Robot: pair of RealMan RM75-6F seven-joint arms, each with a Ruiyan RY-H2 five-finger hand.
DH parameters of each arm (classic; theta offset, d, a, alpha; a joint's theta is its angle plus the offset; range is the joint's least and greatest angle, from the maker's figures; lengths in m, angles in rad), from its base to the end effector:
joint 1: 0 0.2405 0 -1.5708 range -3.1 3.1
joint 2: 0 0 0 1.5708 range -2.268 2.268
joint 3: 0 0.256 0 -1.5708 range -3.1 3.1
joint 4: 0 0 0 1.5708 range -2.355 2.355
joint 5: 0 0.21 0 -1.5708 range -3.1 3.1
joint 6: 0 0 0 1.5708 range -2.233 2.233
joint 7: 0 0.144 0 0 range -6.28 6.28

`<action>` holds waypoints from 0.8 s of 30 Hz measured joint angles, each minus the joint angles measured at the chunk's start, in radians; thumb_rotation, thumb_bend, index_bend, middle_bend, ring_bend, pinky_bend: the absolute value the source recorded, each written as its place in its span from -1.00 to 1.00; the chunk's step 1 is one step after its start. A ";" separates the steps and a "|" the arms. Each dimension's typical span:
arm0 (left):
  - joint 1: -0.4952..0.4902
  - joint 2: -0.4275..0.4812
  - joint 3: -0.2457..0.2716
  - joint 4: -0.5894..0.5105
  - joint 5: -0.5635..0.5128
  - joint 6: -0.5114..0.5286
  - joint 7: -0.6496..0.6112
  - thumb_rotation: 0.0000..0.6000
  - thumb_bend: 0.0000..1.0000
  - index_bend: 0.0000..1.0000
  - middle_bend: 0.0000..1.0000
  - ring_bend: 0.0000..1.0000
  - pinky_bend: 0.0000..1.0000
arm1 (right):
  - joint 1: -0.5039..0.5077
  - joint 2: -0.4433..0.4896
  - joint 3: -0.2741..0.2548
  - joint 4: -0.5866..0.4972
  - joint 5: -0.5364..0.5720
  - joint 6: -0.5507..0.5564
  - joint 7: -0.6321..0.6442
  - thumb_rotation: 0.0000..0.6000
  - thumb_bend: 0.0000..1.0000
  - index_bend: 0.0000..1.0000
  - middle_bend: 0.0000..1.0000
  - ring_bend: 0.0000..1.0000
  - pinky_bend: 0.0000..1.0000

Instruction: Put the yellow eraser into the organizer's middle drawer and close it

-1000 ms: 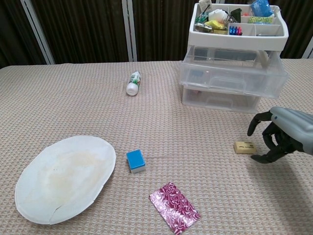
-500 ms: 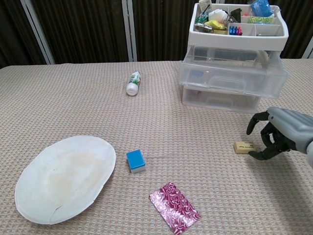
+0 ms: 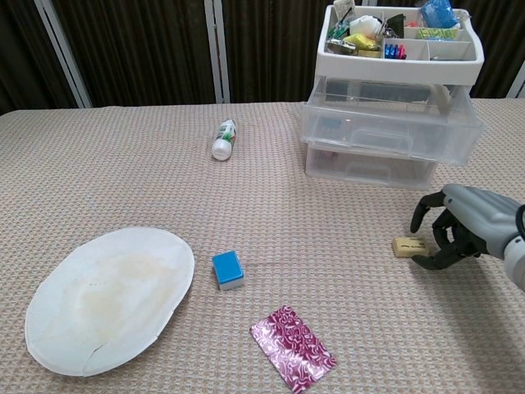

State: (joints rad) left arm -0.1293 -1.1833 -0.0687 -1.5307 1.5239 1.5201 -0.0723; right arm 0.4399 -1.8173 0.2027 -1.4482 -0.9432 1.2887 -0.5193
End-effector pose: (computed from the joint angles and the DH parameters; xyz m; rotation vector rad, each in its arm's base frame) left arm -0.3062 0.1993 0.1519 -1.3763 -0.8701 -1.0295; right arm -0.2085 -0.2724 -0.0536 1.3732 -1.2125 0.7908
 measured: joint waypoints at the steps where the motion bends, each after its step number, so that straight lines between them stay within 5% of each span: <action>1: 0.000 0.000 0.000 0.000 0.000 0.000 0.000 1.00 -0.50 -0.76 -1.00 -1.00 -1.00 | 0.000 -0.002 0.001 0.003 0.002 -0.002 -0.001 1.00 -0.64 -0.11 0.57 0.56 0.34; 24: 0.000 0.002 0.001 -0.001 0.001 -0.001 -0.008 1.00 -0.50 -0.76 -1.00 -1.00 -1.00 | -0.012 -0.001 0.010 -0.014 -0.027 0.020 0.004 1.00 -0.53 0.21 0.59 0.58 0.34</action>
State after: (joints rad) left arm -0.1294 -1.1813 -0.0680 -1.5320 1.5252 1.5188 -0.0802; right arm 0.4281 -1.8186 0.2132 -1.4618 -0.9706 1.3086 -0.5153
